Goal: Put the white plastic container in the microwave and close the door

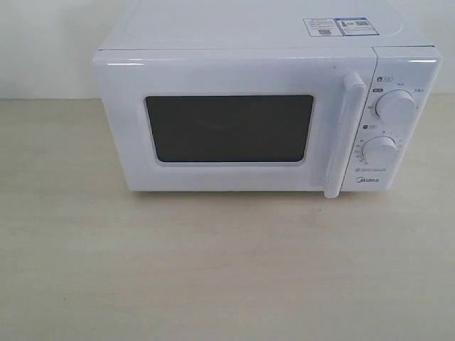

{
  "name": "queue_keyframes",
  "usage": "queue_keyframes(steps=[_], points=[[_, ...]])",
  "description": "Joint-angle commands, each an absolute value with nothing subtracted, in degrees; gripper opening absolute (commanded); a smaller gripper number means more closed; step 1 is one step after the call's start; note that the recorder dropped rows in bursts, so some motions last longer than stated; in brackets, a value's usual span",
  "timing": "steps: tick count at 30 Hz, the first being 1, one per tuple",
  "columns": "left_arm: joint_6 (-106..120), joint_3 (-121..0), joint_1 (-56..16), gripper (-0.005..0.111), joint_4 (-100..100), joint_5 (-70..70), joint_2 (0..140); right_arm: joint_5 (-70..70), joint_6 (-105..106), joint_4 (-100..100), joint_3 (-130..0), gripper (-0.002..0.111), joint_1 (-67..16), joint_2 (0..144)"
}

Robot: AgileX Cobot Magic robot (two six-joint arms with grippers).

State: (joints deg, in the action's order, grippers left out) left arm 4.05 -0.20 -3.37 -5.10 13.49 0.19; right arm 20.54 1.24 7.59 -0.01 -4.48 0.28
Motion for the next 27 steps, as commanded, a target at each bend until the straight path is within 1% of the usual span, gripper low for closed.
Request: queue_keyframes(steps=[1,8,14,27], points=[[4.33,0.0,-3.25,0.004,-7.08,17.23,0.0,20.38,1.4,7.09,0.0,0.0,-4.54,0.0],[7.34,0.0,-3.25,0.004,-7.08,17.23,0.0,20.38,1.4,7.09,0.0,0.0,-4.54,0.0],[2.53,0.0,-3.25,0.004,-7.08,17.23,0.0,20.38,1.4,7.09,0.0,0.0,-4.54,0.0],[2.61,0.0,-3.25,0.004,-7.08,16.96,0.0,20.38,1.4,7.09,0.0,0.0,-4.54,0.0]])
